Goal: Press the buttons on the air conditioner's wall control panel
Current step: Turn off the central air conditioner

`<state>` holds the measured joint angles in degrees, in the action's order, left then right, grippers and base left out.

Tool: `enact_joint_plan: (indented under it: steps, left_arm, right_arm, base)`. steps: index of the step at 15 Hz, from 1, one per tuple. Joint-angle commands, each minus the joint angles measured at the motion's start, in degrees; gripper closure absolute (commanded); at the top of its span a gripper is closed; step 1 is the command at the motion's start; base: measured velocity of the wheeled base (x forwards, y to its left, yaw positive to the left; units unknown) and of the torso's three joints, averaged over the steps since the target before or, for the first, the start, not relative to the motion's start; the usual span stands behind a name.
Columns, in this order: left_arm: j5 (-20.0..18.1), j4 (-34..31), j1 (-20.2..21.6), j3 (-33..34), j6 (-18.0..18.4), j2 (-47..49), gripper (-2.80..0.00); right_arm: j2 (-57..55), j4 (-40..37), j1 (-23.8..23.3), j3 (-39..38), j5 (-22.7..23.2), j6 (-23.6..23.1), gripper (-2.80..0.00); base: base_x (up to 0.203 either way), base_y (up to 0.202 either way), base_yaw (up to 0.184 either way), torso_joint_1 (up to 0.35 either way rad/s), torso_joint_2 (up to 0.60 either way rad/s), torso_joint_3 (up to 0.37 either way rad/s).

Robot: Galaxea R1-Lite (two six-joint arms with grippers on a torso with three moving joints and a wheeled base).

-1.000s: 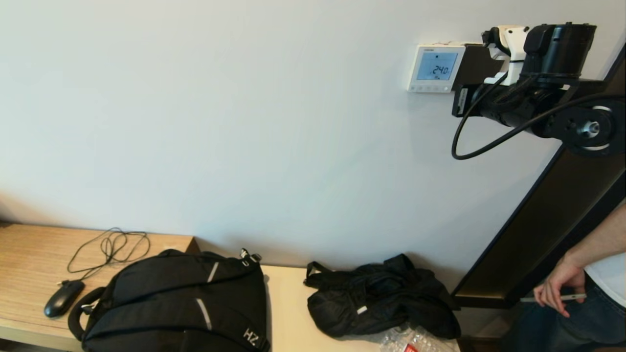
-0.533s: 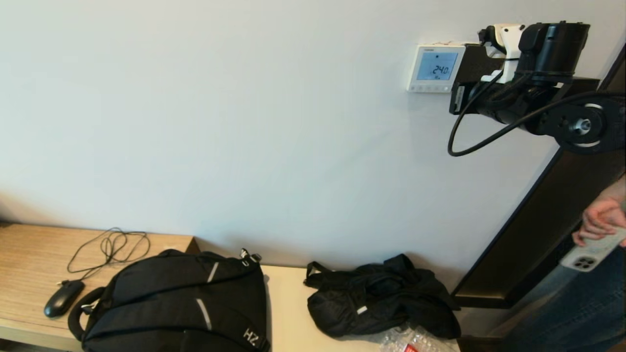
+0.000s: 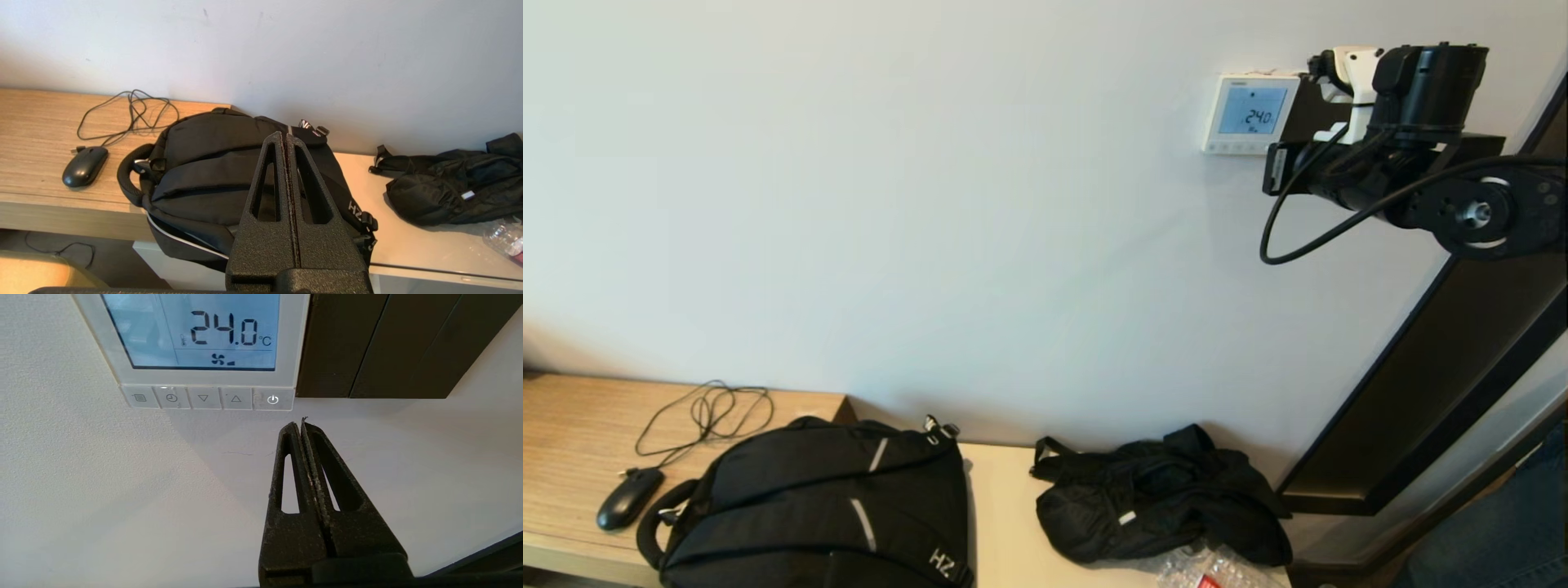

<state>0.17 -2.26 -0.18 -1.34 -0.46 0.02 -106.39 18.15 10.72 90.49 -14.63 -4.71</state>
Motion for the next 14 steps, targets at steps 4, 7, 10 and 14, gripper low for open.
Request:
enact_joint_plan:
  steps: [4, 7, 10, 14]
  left_arm:
    - [0.0, 0.0, 0.0, 0.0, -0.1, 0.0, 0.0]
    - [0.0, 0.0, 0.0, -0.1, -0.1, 0.0, 0.0]
    - [0.0, 0.0, 0.0, 0.0, 0.0, 0.0, 0.0]
    - [0.0, 0.0, 0.0, -0.1, 0.0, 0.0, 0.0]
  right_arm:
    - [0.0, 0.1, 0.3, 0.2, -0.1, 0.0, 0.0]
    - [-0.9, 0.0, 0.4, 0.9, -0.1, 0.0, 0.0]
    - [-0.6, 0.0, 0.3, 0.7, -0.1, 0.0, 0.0]
    - [-0.5, 0.0, 0.3, 1.1, -0.1, 0.0, 0.0]
  base:
    - [0.0, 0.0, 0.0, 0.0, 0.0, 0.0]
    - [0.0, 0.0, 0.0, 0.0, 0.0, 0.0]
    - [0.0, 0.0, 0.0, 0.0, 0.0, 0.0]
    - [0.0, 0.0, 0.0, 0.0, 0.0, 0.0]
